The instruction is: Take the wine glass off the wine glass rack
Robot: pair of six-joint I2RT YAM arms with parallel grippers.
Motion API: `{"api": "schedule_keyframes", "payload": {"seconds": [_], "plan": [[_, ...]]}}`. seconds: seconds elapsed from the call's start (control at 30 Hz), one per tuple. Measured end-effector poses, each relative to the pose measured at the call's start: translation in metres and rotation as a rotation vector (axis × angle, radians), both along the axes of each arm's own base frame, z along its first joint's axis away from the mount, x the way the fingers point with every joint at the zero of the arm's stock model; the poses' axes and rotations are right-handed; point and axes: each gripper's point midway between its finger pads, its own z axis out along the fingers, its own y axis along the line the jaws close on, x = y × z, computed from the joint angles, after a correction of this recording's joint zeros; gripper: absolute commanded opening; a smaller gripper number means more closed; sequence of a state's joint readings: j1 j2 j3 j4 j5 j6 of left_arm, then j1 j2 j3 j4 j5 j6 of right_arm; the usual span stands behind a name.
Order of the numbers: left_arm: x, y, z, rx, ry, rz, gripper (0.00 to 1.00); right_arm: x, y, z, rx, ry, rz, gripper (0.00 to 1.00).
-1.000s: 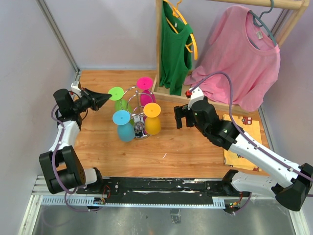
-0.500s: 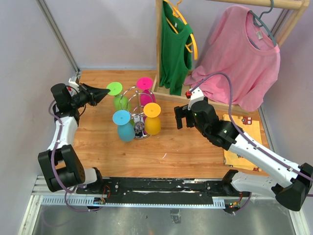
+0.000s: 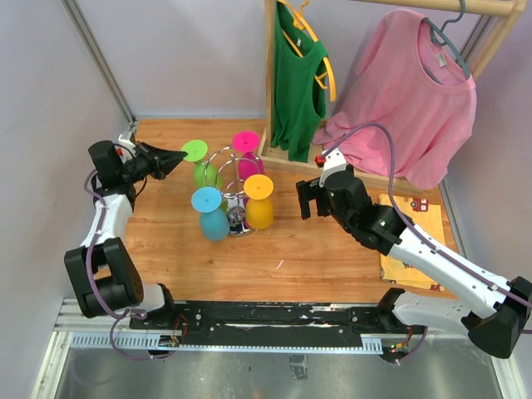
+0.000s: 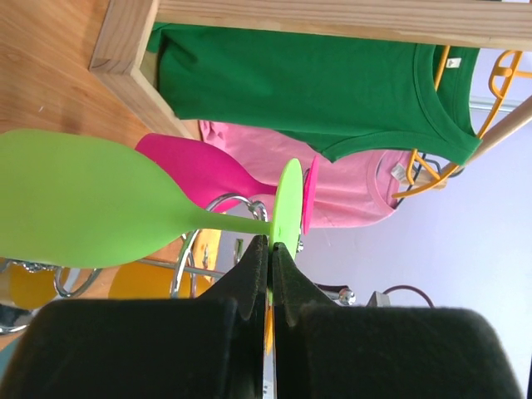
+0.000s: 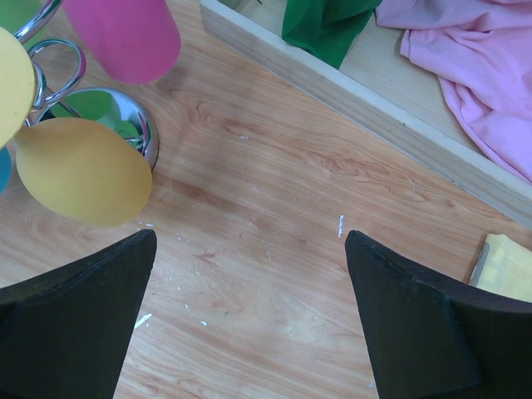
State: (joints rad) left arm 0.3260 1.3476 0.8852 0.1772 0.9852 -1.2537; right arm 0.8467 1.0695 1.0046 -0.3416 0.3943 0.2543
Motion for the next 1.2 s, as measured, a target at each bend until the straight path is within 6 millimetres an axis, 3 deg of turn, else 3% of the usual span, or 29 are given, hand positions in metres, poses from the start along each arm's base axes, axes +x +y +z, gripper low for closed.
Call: {"api": "schedule_keyframes", "payload": {"seconds": [0.43,0.7,0.97,1.07,1.2], "plan": [[0.014,0.005,-0.008,-0.001,0.019,0.004,0.00,0.000,-0.004,0.001,-0.012,-0.011,-0.005,0.98],[0.022,0.022,0.007,0.050,-0.043,0.047,0.00,-0.002,-0.007,0.000,-0.014,-0.015,-0.010,0.98],[0.034,0.041,0.046,0.245,-0.218,0.071,0.00,-0.003,-0.009,0.004,-0.005,-0.024,-0.011,0.98],[0.032,0.039,0.065,0.315,-0.287,0.057,0.00,-0.003,-0.009,0.004,-0.006,-0.023,-0.011,0.98],[0.020,0.024,0.109,0.435,-0.447,0.025,0.00,-0.001,-0.012,0.004,-0.014,-0.028,-0.029,0.98]]}}
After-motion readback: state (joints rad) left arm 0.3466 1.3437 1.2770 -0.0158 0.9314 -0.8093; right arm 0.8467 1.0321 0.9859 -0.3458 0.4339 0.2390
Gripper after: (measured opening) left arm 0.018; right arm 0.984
